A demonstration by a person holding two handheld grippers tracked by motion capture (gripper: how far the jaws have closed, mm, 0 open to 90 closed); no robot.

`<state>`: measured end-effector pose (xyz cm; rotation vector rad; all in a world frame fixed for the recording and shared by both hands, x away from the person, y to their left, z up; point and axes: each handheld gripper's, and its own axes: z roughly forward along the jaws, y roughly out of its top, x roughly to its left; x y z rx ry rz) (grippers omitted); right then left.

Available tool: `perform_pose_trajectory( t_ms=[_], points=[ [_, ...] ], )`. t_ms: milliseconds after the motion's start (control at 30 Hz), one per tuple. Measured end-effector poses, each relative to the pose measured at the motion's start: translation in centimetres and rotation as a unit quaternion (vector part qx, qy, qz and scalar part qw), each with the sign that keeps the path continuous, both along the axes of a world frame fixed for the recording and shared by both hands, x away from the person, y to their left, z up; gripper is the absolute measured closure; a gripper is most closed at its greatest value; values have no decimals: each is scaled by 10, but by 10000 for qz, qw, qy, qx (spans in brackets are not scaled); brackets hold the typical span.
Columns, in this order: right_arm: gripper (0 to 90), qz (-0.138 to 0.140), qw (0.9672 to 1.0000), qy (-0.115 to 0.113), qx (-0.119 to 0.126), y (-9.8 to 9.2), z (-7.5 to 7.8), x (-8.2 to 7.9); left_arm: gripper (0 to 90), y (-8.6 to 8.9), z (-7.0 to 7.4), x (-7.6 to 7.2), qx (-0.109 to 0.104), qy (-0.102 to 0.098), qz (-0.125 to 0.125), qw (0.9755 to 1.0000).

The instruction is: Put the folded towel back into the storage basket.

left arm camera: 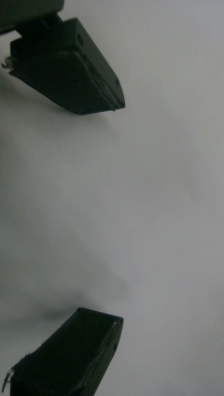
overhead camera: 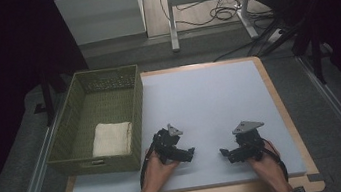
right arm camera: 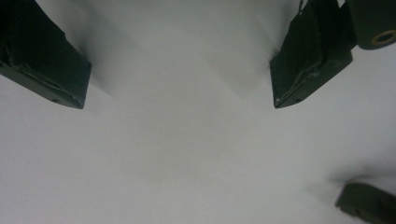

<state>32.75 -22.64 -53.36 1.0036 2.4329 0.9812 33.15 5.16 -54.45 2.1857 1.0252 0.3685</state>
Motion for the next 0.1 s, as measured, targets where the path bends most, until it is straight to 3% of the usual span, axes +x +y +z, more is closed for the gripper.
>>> perform_pose_trajectory(
  t_ms=[100],
  points=[
    [51, -1, 10000, -10, -26, 1, -1, 0, 0, 0, 0, 1, -28, 34, 13, 10000]
  ],
)
